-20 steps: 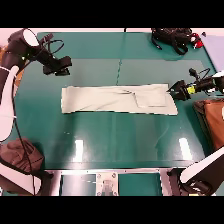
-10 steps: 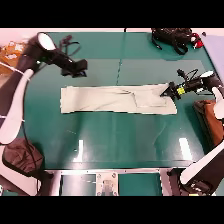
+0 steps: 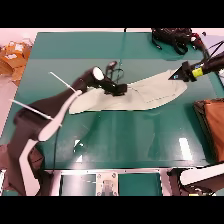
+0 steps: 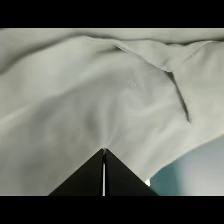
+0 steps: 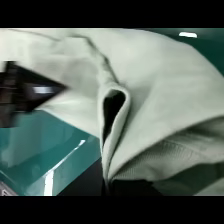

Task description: Fold the shirts.

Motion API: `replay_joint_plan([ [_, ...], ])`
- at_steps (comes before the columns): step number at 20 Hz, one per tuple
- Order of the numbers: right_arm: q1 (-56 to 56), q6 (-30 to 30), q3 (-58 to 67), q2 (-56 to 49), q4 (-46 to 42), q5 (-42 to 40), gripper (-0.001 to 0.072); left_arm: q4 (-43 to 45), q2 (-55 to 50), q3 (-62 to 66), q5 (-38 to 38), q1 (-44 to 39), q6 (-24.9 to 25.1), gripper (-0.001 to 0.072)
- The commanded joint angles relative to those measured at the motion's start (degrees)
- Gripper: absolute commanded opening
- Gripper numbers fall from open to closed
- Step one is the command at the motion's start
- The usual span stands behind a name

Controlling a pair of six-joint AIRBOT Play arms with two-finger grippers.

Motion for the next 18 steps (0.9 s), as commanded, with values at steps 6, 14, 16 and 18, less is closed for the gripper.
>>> replay_joint_plan([
  [6, 8.13, 2.84, 0.22, 9.81, 3.78, 1.22, 0.0013, -8.92, -9.92, 8.41, -1.11, -5.25, 1.42, 0.0022],
  [14, 13.05, 5.68, 0.22, 9.77, 4.02, -1.84, 0.0014, 0.9, -1.75, 17.86, -29.03, 6.86, 2.82, 0.002],
  [16, 17.09, 6.84, 0.22, 9.73, 4.02, -4.87, 0.0014, 13.84, 4.02, 17.86, -33.81, 11.34, 1.64, 0.0021],
  [18, 22.32, 7.37, 0.2, 9.18, 4.02, -9.9, 0.0014, 24.46, 9.38, 17.86, -38.03, 16.02, 1.31, 0.0021],
])
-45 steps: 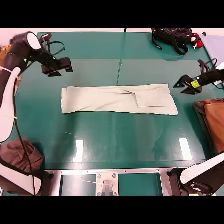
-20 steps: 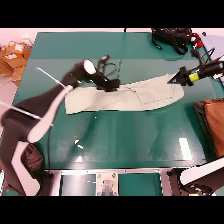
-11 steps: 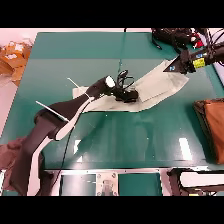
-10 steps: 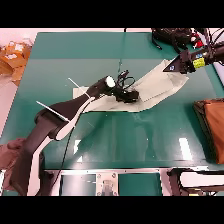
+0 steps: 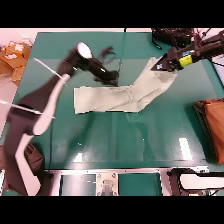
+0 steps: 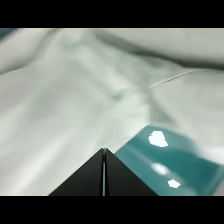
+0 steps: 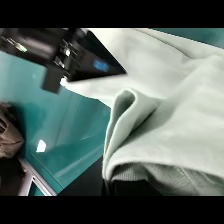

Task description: Fold the shirts.

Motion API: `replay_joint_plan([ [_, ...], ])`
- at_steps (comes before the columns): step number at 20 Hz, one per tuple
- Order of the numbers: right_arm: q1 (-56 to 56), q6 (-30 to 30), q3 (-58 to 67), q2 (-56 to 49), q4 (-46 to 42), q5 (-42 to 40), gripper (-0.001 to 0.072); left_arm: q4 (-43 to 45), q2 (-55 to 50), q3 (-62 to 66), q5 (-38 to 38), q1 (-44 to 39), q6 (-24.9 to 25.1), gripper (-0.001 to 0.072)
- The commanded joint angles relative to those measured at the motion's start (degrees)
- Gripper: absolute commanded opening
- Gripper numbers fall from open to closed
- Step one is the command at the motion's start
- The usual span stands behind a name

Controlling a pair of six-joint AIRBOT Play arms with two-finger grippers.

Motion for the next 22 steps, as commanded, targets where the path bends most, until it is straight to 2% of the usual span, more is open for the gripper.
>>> replay_joint_plan([
  [1, 8.74, 1.9, 0.02, -1.11, 0.07, -9.44, 0.0014, 18.91, 8.87, 0.48, -10.01, 8.24, -0.81, 0.0021],
  [4, 20.52, 2.19, 0.02, -5.84, 0.13, -22.75, 0.0014, 20.59, 13.99, 0.46, -11.06, 14.51, -0.81, 0.0021],
  [6, 30.36, 2.54, 0.02, -11.96, 0.76, -34.56, 0.0018, 20.57, 15.47, 0.46, -11.06, 17.2, -0.74, 0.0022],
  [7, 34.93, 2.49, 0.04, -15.21, 2.6, -41.88, 0.0121, 20.57, 15.8, 0.46, -11.28, 18.14, -0.74, 0.0022],
  [8, 39.28, 2.32, 0.11, -18.4, 3.54, -49.09, 0.038, 20.55, 15.8, 0.46, -11.98, 18.73, -0.74, 0.0021],
  [9, 41.99, 2.34, 0.15, -20.57, 2.54, -53.48, 0.0513, 20.79, 15.8, 0.24, -12.76, 19.1, -0.68, 0.0021],
  [10, 42.84, 2.45, 0.15, -21.77, 1.05, -55.08, 0.0505, 20.59, 15.8, -0.35, -13.18, 19.08, -0.68, 0.0021],
  [13, 36.3, 4.09, 0.15, -20.28, -1.66, -46.66, 0.0418, 20.61, 15.8, -3.56, -13.44, 19.08, 1.33, 0.0021],
  [16, 22.75, 4.04, 0.13, -17.33, -2.91, -32.54, 0.0416, 20.63, 15.74, -4.66, -12.85, 19.08, 1.38, 0.0022],
  [19, 8.87, 4.04, -1.36, -16.46, -5.31, -21.92, 0.0421, 20.63, 15.76, -4.66, -12.24, 19.08, 1.38, 0.0021],
  [20, 5.27, 4.02, -2.73, -16.46, -5.31, -19.91, 0.0446, 20.61, 15.76, -4.66, -12.24, 19.08, 1.36, 0.0022],
  [21, 2.45, 4.02, -4.79, -16.46, -5.22, -18.82, 0.0531, 20.61, 15.76, -4.66, -12.26, 19.08, 1.31, 0.0021],
  [22, 0.39, 3.82, -7.69, -16.46, -5.07, -18.64, 0.0546, 20.61, 15.76, -4.66, -12.26, 19.08, 1.2, 0.0021],
])
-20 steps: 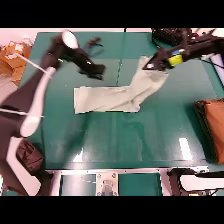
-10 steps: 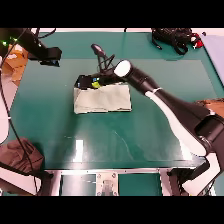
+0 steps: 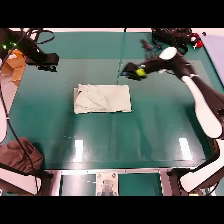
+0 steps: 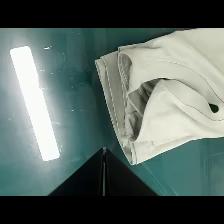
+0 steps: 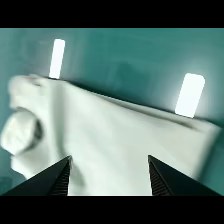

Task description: Fold the shirts.

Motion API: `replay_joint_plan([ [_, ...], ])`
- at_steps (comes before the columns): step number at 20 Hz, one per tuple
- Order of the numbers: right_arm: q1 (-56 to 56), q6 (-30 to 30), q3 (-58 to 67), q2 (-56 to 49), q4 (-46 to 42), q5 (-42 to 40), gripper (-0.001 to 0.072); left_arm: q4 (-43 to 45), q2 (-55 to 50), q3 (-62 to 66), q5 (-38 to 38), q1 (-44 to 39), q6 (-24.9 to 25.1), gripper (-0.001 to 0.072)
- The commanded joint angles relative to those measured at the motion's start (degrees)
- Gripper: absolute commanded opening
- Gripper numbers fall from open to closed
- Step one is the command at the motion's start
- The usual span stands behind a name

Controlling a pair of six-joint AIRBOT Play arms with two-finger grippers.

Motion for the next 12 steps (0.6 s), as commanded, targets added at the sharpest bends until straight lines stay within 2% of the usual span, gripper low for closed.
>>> replay_joint_plan([
  [1, -9.44, -0.48, -7.23, 0.28, -0.52, 6.56, 0.0546, -0.11, 0.04, -0.15, 0.2, -0.02, -0.02, 0.0021],
  [5, -6.25, -6.69, -19.08, -0.5, 7.67, -1.14, 0.0546, -0.31, 0.02, -0.15, 0.63, -0.02, -0.04, 0.0022],
  [9, 0.37, -10.21, -19.8, -4.9, 17.22, -3.43, 0.0545, -0.94, 0.04, -0.15, 0.57, -0.02, -0.04, 0.0022],
  [10, 1.88, -10.27, -19.3, -5.68, 19.23, -4.09, 0.051, -0.96, 0.04, -0.15, 0.52, -0.02, -0.02, 0.0021],
  [12, 3.37, -10.62, -17.49, -5.88, 21.11, -4.35, 0.0059, -1.01, 0.04, -0.15, 0.33, -0.02, -0.02, 0.0022],
])
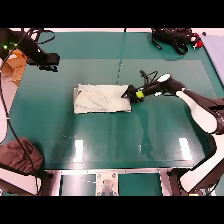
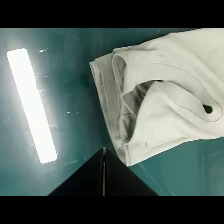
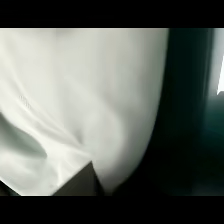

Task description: Fold the shirts.

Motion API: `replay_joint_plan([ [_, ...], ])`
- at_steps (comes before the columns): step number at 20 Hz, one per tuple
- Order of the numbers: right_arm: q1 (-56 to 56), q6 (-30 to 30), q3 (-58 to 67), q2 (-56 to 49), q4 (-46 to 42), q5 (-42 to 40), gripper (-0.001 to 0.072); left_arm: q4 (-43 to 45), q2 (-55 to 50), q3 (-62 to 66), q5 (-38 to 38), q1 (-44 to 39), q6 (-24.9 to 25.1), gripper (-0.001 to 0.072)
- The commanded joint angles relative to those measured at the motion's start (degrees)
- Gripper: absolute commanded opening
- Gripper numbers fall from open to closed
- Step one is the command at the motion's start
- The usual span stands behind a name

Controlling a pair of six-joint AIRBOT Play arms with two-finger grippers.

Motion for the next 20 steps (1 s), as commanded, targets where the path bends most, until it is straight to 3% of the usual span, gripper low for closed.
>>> replay_joint_plan([
  [1, 2.84, -1.36, 3.17, -0.9, 6.25, -0.02, 0.0015, -0.17, 0.04, -0.02, -0.13, 0.04, -0.02, 0.0021],
  [6, -5.14, 4.44, 21.2, 6.99, 5.68, 7.15, 0.0013, -0.37, 0.04, -0.02, -0.17, 0.04, 0.0, 0.0021],
  [11, -23.85, 14.71, 37.48, 11.56, -0.13, 13.66, 0.0013, -1.51, 0.04, -0.02, -0.46, 0.04, 0.02, 0.0021],
  [15, -42.82, 19.45, 39.58, 13.7, -2.51, 16.46, 0.0013, -2.32, 0.04, -0.02, -0.44, 0.04, 0.0, 0.0021],
  [20, -60.52, 22.01, 39.43, 14.6, -14.43, 26.01, 0.0012, -3.56, 0.04, -0.02, -0.33, 0.04, 0.0, 0.0021],
])
